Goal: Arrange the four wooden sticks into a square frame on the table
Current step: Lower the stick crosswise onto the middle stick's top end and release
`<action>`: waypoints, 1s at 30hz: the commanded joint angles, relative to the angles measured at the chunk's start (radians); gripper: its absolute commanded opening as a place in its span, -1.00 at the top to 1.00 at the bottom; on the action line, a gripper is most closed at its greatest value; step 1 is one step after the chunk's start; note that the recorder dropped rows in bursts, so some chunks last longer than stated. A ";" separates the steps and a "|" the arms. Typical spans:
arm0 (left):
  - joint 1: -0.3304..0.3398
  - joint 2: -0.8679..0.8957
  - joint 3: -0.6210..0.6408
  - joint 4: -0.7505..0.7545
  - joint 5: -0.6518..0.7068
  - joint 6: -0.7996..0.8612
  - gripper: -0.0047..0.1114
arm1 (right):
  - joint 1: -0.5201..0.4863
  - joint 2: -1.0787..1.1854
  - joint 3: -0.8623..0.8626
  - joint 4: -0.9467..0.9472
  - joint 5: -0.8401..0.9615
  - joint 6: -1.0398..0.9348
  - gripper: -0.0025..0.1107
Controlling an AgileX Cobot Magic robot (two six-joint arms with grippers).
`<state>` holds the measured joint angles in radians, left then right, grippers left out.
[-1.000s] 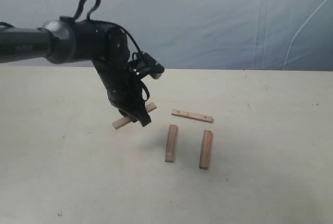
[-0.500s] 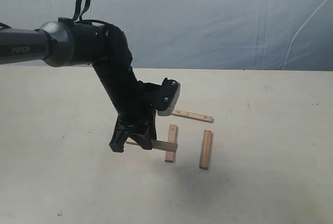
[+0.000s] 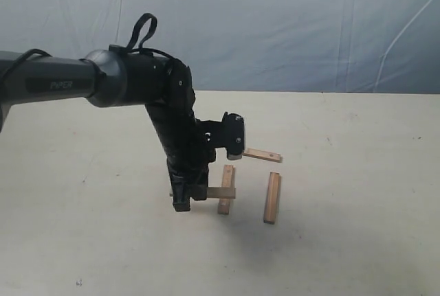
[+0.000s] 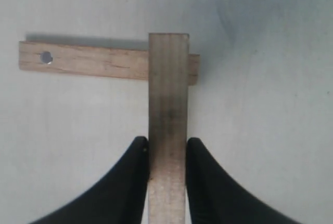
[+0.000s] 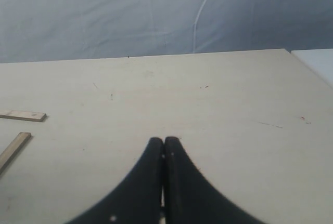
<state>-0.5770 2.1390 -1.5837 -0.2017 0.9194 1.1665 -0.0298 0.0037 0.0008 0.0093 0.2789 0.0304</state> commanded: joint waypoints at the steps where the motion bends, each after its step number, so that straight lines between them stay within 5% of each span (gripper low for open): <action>1: -0.014 0.038 0.002 0.000 -0.005 -0.017 0.91 | 0.001 -0.004 -0.001 0.002 -0.006 -0.004 0.97; 8: -0.014 0.046 -0.007 0.043 0.025 -0.038 0.91 | 0.001 -0.004 -0.001 0.002 -0.003 -0.004 0.97; 14: -0.012 -0.022 -0.077 0.119 0.030 -0.637 0.91 | 0.001 -0.004 -0.001 0.002 -0.003 -0.004 0.97; 17: 0.011 -0.018 -0.077 0.146 0.006 -1.114 0.92 | 0.001 -0.004 -0.001 0.002 -0.003 -0.004 0.97; 21: 0.031 -0.017 -0.027 0.231 -0.029 -1.463 0.92 | 0.001 -0.004 -0.001 0.002 -0.004 -0.004 0.97; 25: 0.009 -0.016 0.067 0.202 -0.173 -1.592 0.92 | 0.001 -0.004 -0.001 0.002 -0.004 -0.004 0.97; 30: 0.004 0.022 0.075 0.166 -0.168 -1.628 0.92 | 0.001 -0.004 -0.001 0.002 -0.004 -0.004 0.97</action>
<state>-0.5688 2.1434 -1.5144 -0.0201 0.7605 -0.4364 -0.0298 0.0037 0.0008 0.0093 0.2789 0.0304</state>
